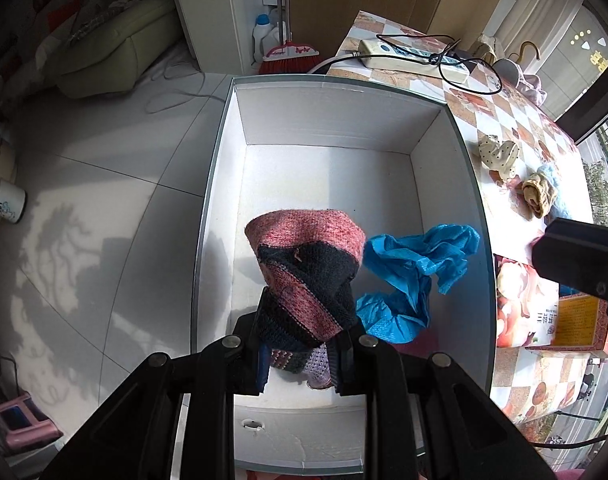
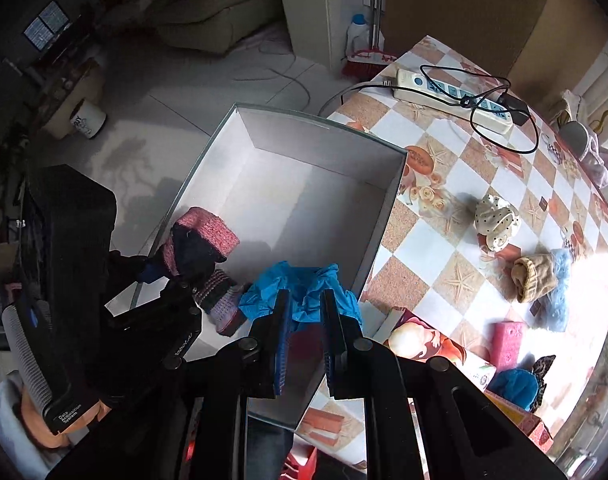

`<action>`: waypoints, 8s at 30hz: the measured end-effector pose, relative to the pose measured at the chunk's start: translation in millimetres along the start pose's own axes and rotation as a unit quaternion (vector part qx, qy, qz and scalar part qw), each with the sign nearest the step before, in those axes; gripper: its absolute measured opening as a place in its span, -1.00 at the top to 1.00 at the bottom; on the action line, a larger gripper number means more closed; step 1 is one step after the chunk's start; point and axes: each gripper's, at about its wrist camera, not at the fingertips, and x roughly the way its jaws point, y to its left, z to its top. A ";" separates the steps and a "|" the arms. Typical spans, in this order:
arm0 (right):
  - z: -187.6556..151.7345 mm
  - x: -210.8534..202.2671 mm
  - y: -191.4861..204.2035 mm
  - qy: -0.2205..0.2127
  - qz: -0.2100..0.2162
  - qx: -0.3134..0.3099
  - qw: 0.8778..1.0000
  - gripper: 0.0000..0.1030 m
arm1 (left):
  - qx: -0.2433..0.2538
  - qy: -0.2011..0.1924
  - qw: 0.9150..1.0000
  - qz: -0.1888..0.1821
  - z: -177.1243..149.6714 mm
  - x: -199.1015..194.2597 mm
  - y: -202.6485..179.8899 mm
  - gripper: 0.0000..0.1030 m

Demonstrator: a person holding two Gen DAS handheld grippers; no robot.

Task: Organize soft objects
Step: 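Open both tools to drop the sock and glove into the box, then move right tool to leopard scrunchie while left tool approaches polka-dot scrunchie, then grasp the leopard scrunchie with right tool while left tool grasps cream polka-dot scrunchie, then carry the cream polka-dot and leopard scrunchies with both tools over the box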

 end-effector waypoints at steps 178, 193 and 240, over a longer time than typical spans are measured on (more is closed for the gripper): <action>-104.3 -58.5 -108.9 0.014 0.001 0.190 0.982 0.35 | 0.081 -0.026 0.995 -0.045 6.7 -39.1 -86.7 0.51; -64.4 -45.2 -57.2 0.021 0.015 0.114 0.993 0.35 | 0.022 -0.024 0.999 -0.024 -3.9 -37.7 -36.8 0.51; -5.0 4.3 -0.3 0.054 0.032 0.037 0.997 0.35 | -0.012 0.007 1.000 0.005 8.4 -7.9 -4.4 0.49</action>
